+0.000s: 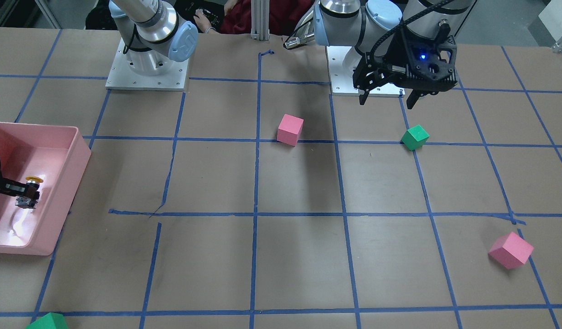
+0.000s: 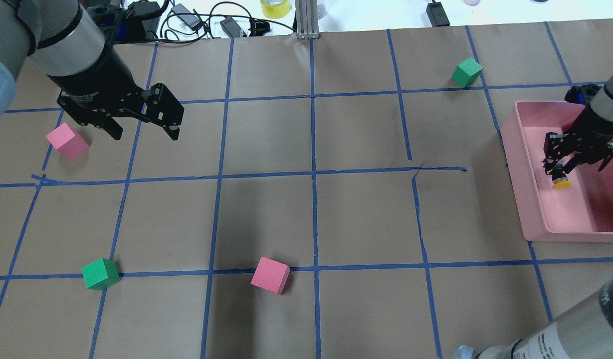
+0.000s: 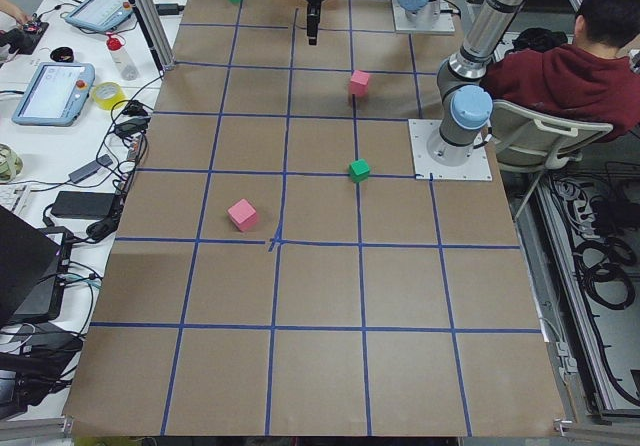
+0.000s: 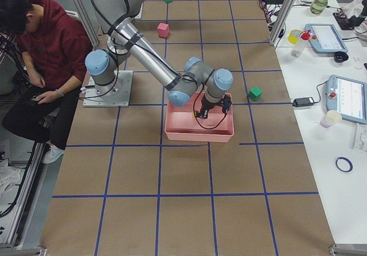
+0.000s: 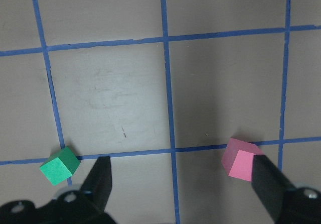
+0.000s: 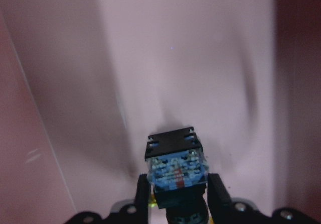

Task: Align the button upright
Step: 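Lift the yellow button out of the pink bin with the right gripper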

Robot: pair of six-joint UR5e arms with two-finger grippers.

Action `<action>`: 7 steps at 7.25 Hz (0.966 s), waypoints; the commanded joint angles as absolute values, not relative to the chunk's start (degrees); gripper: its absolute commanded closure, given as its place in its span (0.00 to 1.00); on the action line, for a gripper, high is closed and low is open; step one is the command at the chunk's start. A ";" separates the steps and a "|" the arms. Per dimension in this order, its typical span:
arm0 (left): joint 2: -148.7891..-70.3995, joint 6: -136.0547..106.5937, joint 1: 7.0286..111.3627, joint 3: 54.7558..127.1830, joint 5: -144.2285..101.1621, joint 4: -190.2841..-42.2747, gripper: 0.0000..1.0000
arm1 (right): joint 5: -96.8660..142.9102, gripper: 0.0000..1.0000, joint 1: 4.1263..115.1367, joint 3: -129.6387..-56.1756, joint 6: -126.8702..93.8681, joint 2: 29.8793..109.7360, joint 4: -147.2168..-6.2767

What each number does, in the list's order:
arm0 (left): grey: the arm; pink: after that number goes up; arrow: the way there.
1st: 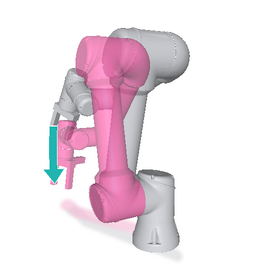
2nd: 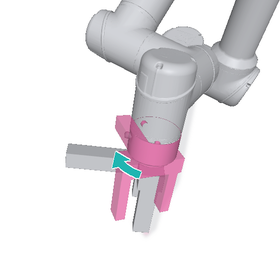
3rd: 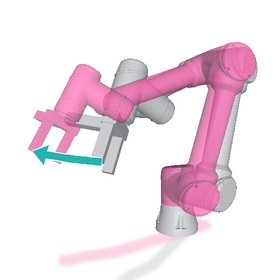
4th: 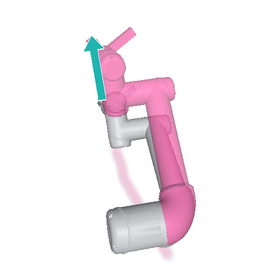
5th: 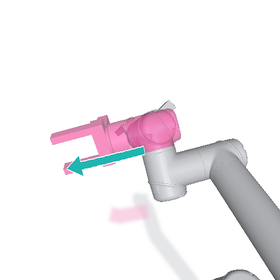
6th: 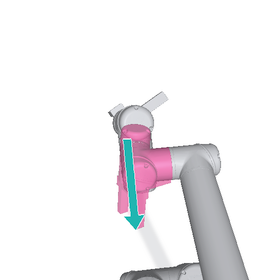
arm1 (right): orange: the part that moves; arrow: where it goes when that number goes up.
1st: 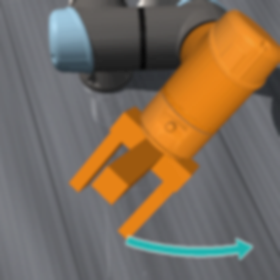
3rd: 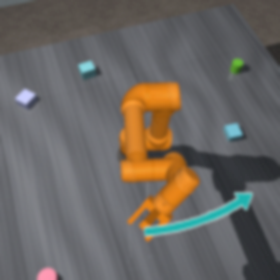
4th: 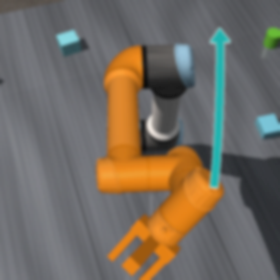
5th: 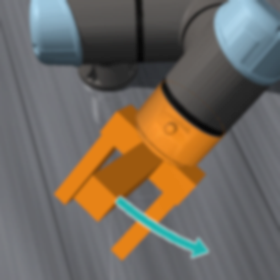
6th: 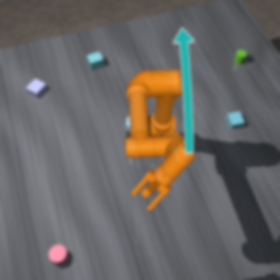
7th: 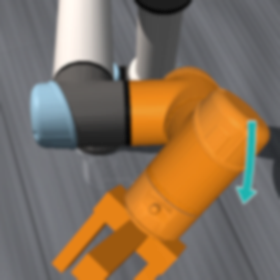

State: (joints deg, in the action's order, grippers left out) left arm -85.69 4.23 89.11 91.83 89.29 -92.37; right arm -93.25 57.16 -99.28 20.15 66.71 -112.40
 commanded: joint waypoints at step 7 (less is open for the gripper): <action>-85.61 4.31 88.86 92.20 89.47 -92.20 0.00 | -92.90 1.00 78.51 -86.92 6.06 75.24 -99.92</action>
